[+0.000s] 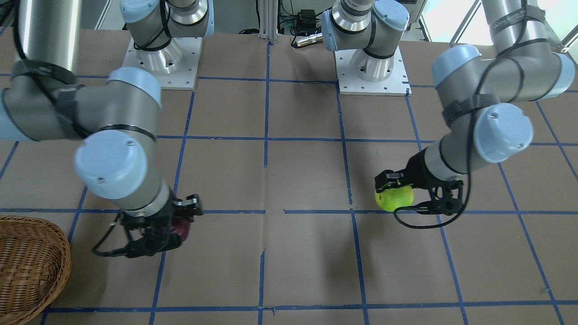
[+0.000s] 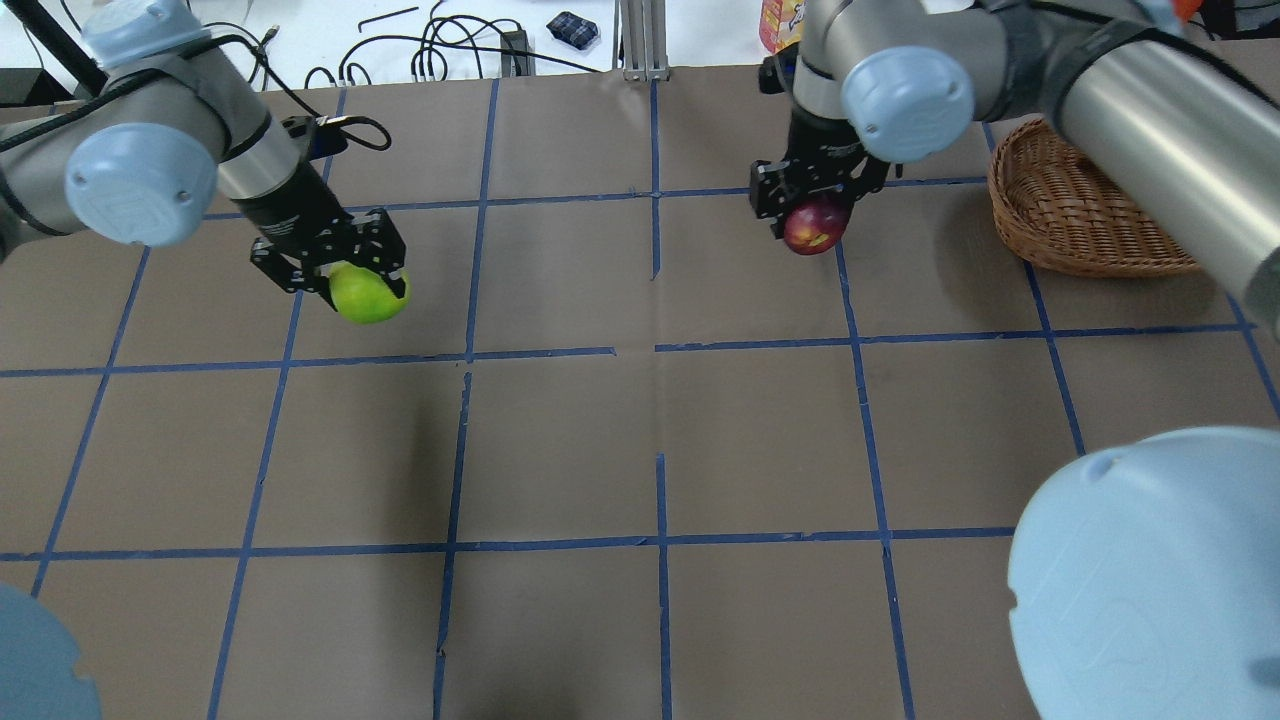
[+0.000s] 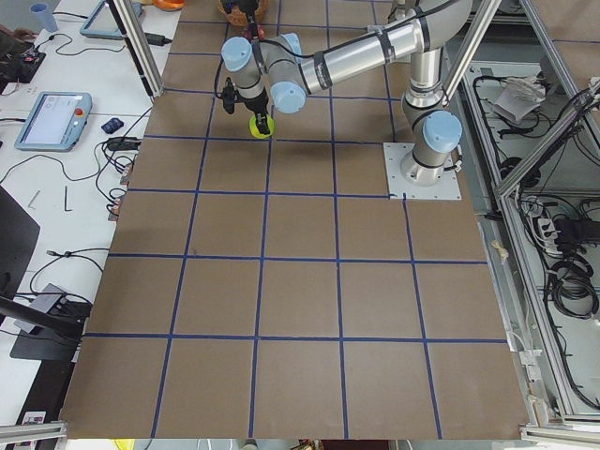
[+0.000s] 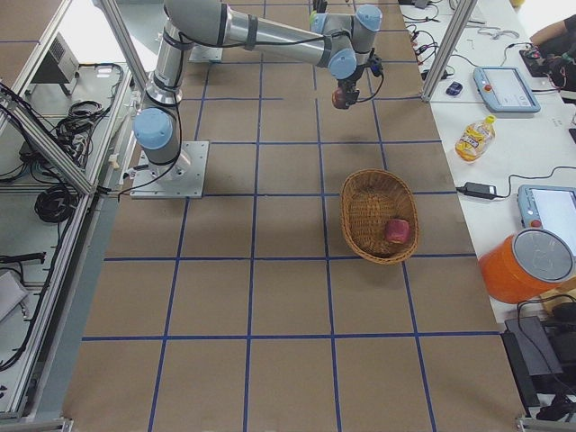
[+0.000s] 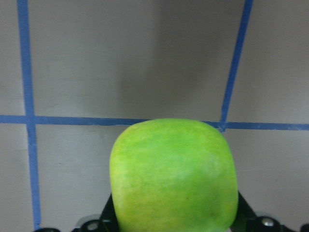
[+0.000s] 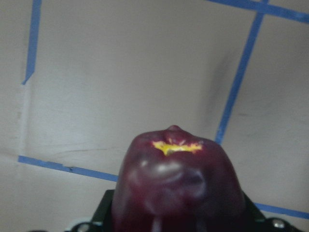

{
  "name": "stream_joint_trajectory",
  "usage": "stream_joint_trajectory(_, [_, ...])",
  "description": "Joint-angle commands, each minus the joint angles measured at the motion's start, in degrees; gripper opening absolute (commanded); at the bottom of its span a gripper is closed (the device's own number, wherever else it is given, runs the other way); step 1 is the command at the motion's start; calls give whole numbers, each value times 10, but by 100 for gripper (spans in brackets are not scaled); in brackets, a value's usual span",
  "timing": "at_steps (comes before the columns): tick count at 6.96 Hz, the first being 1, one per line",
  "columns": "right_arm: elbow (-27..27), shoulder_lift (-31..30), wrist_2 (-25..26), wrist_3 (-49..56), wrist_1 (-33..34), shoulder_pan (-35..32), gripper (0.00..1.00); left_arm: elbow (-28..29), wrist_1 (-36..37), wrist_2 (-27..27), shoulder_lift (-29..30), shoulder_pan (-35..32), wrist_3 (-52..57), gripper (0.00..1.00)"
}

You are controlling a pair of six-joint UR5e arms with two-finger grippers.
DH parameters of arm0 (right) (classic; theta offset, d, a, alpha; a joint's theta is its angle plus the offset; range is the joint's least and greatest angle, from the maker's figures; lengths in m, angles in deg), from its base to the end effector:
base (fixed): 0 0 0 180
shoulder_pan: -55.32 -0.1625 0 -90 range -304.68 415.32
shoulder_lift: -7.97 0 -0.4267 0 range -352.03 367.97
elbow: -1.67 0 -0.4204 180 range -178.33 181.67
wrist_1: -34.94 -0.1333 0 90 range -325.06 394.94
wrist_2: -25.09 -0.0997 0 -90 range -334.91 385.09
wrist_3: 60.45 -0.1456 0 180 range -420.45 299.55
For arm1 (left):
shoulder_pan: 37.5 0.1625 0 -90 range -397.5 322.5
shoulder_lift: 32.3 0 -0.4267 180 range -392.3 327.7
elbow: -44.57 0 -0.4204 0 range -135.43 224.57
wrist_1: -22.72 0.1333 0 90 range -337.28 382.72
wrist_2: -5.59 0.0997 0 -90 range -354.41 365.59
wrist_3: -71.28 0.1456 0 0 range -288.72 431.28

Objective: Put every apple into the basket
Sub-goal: 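Drop the dark red apple in the basket while left sets green apple at center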

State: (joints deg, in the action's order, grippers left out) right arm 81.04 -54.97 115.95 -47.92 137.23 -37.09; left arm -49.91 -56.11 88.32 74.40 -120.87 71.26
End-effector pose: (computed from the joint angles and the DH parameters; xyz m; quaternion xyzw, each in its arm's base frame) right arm 0.1599 -0.6802 0.2712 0.1302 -0.9908 -0.0366 0.0043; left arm -0.0829 -0.6013 0.2598 0.0632 -0.9922 -0.0833 0.0681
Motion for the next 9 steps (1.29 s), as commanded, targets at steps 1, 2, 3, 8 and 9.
stream_joint_trajectory(1, [-3, -8, 72, 252, 51, 102, 0, 0, 63, 0, 13, -125, -199, 0])
stream_joint_trajectory(2, [4, -3, 66, 322, 82, 158, 0, -1, 78, -6, 21, -165, -217, 0])
stream_joint_trajectory(3, [10, 6, 35, 329, 87, 220, 0, -4, 143, -48, 36, -193, -235, 0])
stream_joint_trajectory(8, [-11, 71, -39, 427, 136, 301, 100, -32, 224, -4, 112, -275, -282, 81])
stream_joint_trajectory(9, [-10, 70, -38, 428, 134, 301, 100, -28, 235, -3, 111, -275, -283, 100])
